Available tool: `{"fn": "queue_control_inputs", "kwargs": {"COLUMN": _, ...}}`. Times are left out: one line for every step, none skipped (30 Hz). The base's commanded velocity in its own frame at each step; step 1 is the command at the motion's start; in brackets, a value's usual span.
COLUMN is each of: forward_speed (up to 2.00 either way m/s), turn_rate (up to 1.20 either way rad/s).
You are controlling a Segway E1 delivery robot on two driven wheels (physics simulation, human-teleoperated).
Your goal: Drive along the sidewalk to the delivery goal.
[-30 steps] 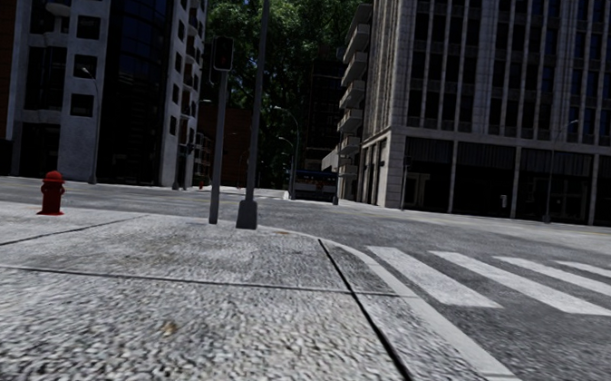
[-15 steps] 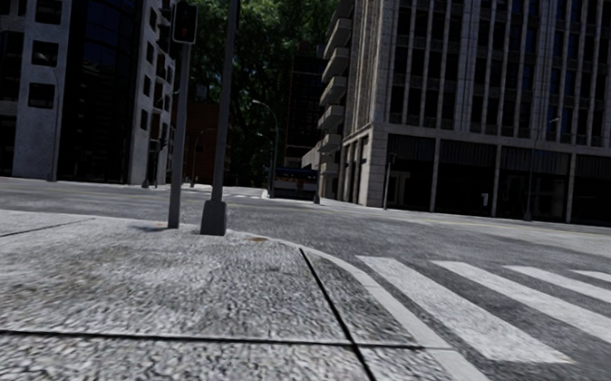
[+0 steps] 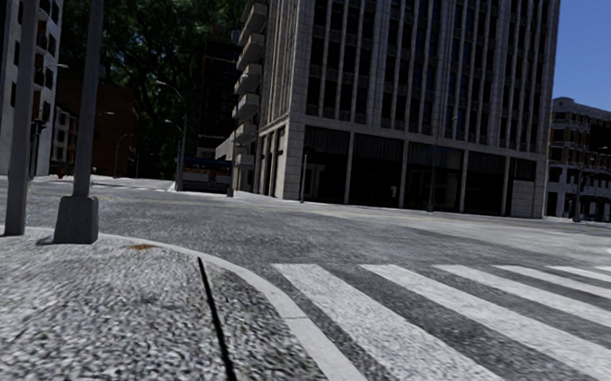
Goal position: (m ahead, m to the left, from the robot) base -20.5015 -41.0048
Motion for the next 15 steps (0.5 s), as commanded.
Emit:
{"fn": "queue_control_inputs", "kwargs": {"forward_speed": 1.84, "turn_rate": -0.61}}
{"fn": "queue_control_inputs", "kwargs": {"forward_speed": 1.74, "turn_rate": -0.61}}
{"fn": "queue_control_inputs", "kwargs": {"forward_speed": 1.67, "turn_rate": -0.61}}
{"fn": "queue_control_inputs", "kwargs": {"forward_speed": 1.67, "turn_rate": -0.61}}
{"fn": "queue_control_inputs", "kwargs": {"forward_speed": 1.64, "turn_rate": -0.61}}
{"fn": "queue_control_inputs", "kwargs": {"forward_speed": 1.62, "turn_rate": -0.61}}
{"fn": "queue_control_inputs", "kwargs": {"forward_speed": 1.58, "turn_rate": -0.61}}
{"fn": "queue_control_inputs", "kwargs": {"forward_speed": 1.58, "turn_rate": -0.61}}
{"fn": "queue_control_inputs", "kwargs": {"forward_speed": 1.52, "turn_rate": -0.61}}
{"fn": "queue_control_inputs", "kwargs": {"forward_speed": 1.49, "turn_rate": -0.61}}
{"fn": "queue_control_inputs", "kwargs": {"forward_speed": 1.49, "turn_rate": -0.61}}
{"fn": "queue_control_inputs", "kwargs": {"forward_speed": 1.48, "turn_rate": -0.61}}
{"fn": "queue_control_inputs", "kwargs": {"forward_speed": 1.48, "turn_rate": -0.61}}
{"fn": "queue_control_inputs", "kwargs": {"forward_speed": 1.48, "turn_rate": -0.61}}
{"fn": "queue_control_inputs", "kwargs": {"forward_speed": 1.48, "turn_rate": -0.61}}
